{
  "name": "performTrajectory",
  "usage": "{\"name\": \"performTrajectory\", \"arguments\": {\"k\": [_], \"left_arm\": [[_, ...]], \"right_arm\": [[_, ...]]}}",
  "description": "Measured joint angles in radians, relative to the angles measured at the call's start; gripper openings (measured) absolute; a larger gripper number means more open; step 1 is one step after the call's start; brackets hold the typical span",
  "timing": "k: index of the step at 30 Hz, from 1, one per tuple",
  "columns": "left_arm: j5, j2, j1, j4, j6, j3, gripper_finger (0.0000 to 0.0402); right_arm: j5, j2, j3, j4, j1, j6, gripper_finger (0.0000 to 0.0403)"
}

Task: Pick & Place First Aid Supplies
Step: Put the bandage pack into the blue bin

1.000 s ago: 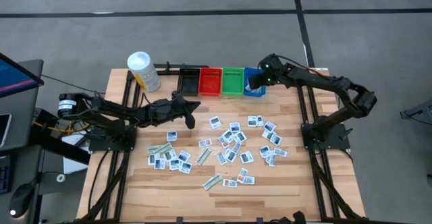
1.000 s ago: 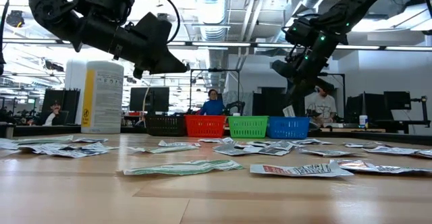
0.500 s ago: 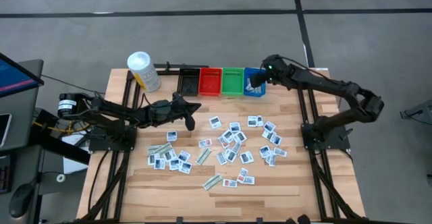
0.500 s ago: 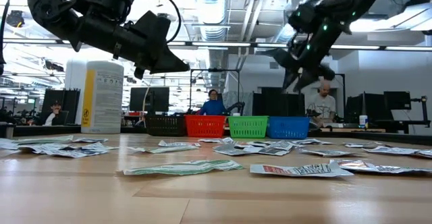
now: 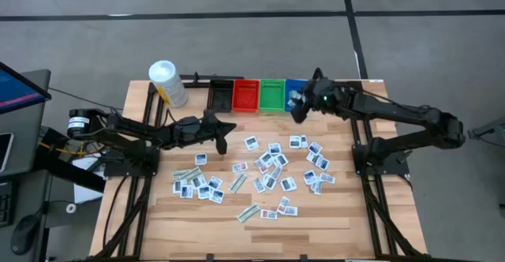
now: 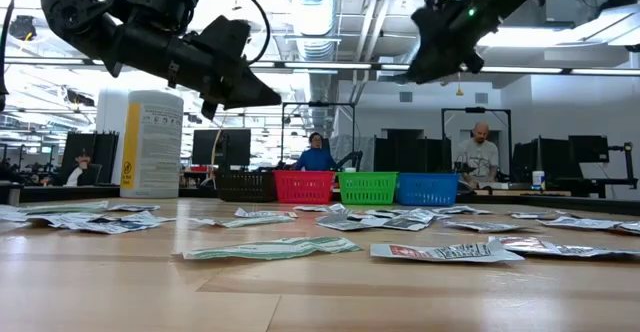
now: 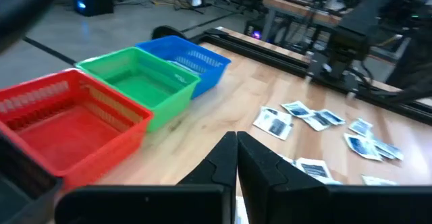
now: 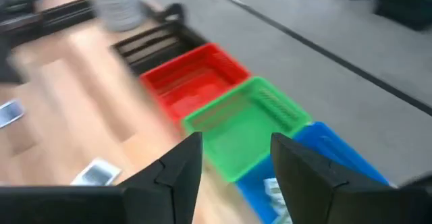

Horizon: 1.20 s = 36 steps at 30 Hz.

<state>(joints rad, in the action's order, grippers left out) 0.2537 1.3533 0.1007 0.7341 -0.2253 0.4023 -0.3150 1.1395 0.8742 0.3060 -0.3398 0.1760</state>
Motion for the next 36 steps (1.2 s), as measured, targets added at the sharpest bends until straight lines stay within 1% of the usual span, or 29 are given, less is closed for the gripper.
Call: {"name": "performTrajectory", "arguments": {"k": [4,8,10,13,16,20,23,27,30,32,36], "left_arm": [[-0.098,0.0,0.023,0.0,-0.013,0.0,0.0012],[-0.194,0.0,0.038,-0.001,-0.019,0.0,0.0012],[-0.245,0.0,0.042,-0.006,-0.019,0.0,0.0012],[-0.308,0.0,0.041,-0.023,-0.02,0.0,0.0012],[-0.375,-0.001,0.041,-0.037,-0.023,0.0,0.0012],[-0.471,-0.001,0.04,-0.057,-0.027,0.0,0.0012],[-0.533,-0.001,0.02,-0.064,-0.027,0.0,0.0012],[-0.584,-0.001,-0.03,-0.073,-0.027,0.0,0.0011],[-0.625,-0.013,-0.063,-0.123,-0.023,0.0,0.0011],[-0.64,-0.035,-0.084,-0.151,-0.023,-0.017,0.0012],[-0.642,-0.083,-0.143,-0.156,-0.043,-0.059,0.0011]], "right_arm": [[0.001,0.001,0.0,0.008,0.096,-0.007,0.0163],[0.002,0.041,0.001,0.035,0.179,-0.068,0.0156],[0.004,0.076,0.0,0.083,0.215,-0.064,0.0152],[0.004,0.135,0.0,0.09,0.266,-0.007,0.0145],[0.003,0.19,0.0,0.027,0.327,0.031,0.0138],[0.004,0.266,0.001,-0.092,0.408,0.031,0.013],[0.004,0.321,0.0,-0.142,0.457,0.027,0.0126],[0.012,0.386,0.003,-0.207,0.524,0.049,0.012],[0.029,0.428,0.027,-0.236,0.578,0.057,0.0117],[0.029,0.457,0.057,-0.24,0.615,0.039,0.0116],[0.03,0.536,0.104,-0.236,0.677,-0.028,0.0116]]}}
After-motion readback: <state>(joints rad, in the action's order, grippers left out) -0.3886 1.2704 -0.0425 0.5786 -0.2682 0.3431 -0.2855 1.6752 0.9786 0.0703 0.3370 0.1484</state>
